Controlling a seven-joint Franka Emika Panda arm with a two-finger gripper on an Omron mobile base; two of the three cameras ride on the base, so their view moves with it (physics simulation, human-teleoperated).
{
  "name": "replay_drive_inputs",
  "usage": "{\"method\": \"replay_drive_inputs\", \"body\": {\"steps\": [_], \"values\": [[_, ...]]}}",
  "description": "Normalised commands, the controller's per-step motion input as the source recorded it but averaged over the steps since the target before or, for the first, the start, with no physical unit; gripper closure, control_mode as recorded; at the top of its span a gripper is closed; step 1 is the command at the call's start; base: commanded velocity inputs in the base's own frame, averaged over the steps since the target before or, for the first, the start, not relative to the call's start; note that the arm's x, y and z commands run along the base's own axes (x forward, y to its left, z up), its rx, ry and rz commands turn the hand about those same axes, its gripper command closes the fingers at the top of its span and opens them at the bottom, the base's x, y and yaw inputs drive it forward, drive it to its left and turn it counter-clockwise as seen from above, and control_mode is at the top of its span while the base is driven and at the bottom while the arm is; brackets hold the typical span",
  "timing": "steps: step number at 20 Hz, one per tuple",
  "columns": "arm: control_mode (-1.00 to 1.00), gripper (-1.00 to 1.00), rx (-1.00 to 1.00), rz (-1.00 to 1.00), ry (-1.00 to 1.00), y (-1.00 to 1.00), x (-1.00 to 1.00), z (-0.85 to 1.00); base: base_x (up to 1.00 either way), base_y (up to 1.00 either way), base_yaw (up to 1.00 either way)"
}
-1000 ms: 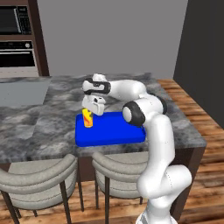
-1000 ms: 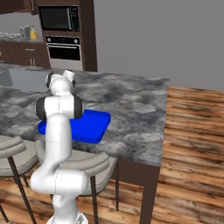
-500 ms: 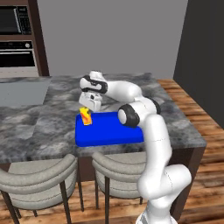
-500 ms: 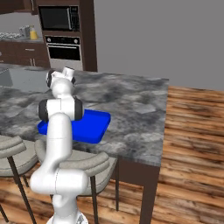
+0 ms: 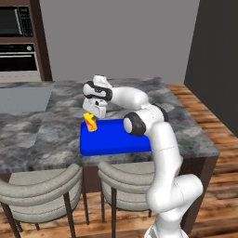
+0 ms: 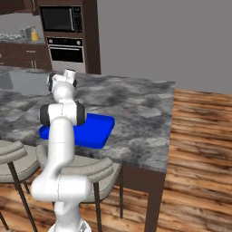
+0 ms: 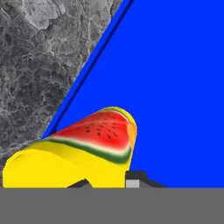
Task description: There is a tray on the dining counter. Grab the cup, mug, and pitcher and place them on the tray. The pitcher may be placed next to the tray if it cannot fit the tray.
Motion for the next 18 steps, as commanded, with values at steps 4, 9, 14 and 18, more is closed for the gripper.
{"method": "replay_drive_inputs", "body": {"steps": [4, 9, 14, 18], "values": [[-1.00, 1.00, 0.05, 0.00, -0.02, 0.00, 0.00, -0.39, 0.00, 0.00, 0.00], [-1.00, 1.00, 0.09, 0.00, -0.01, -0.03, -0.10, -0.29, 0.00, 0.00, 0.00], [-1.00, 1.00, 0.04, 0.00, -0.06, -0.02, -0.40, -0.36, 0.00, 0.00, 0.00], [-1.00, 1.00, 0.01, -0.01, -0.11, 0.00, -0.35, -0.38, 0.00, 0.00, 0.00]]}}
